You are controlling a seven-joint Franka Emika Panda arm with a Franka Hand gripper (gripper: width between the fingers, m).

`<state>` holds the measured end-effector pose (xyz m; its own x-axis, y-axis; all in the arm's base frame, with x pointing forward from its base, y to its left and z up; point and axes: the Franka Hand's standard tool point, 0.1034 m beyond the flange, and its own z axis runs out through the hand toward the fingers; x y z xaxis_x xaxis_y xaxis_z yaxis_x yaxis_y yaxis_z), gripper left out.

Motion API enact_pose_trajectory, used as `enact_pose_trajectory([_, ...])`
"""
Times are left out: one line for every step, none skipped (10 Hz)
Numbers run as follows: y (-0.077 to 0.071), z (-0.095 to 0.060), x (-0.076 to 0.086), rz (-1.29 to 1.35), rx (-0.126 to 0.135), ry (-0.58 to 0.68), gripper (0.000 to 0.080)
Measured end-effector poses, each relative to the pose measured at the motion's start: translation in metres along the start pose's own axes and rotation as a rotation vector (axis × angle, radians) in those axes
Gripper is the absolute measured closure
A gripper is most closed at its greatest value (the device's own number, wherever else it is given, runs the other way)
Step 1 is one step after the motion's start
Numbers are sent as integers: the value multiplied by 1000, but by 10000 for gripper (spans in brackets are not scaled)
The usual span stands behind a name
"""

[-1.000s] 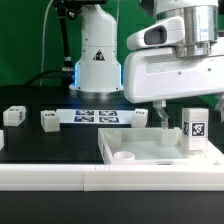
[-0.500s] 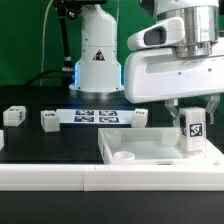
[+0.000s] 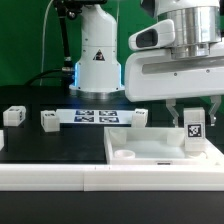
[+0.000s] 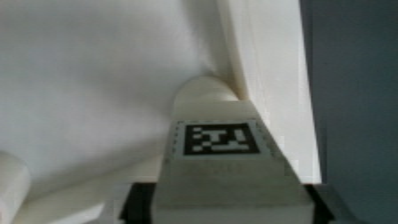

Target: Assemble one leg

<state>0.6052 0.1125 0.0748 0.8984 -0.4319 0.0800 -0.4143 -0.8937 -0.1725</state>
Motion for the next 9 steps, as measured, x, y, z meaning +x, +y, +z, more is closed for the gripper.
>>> enact_pose_trajectory([0,0,0,107,-1,1,509])
enact_pose_trajectory([0,0,0,175,-3,1,509])
enact_pose_trajectory([0,1,-1,287,-4,2,509])
enact_pose_trajectory([-1,1,-1,377,-6,4,509])
enact_pose_trajectory([-2,1,-1,500,1,16,509])
enact_pose_trajectory([-4,2,0,595,12,30,509])
enact_pose_trajectory([-4,2,1,648,9,26,509])
enact_pose_trajectory([-3,2,1,705,18,19,509])
enact_pose_trajectory([-2,2,2,749,25,13,509])
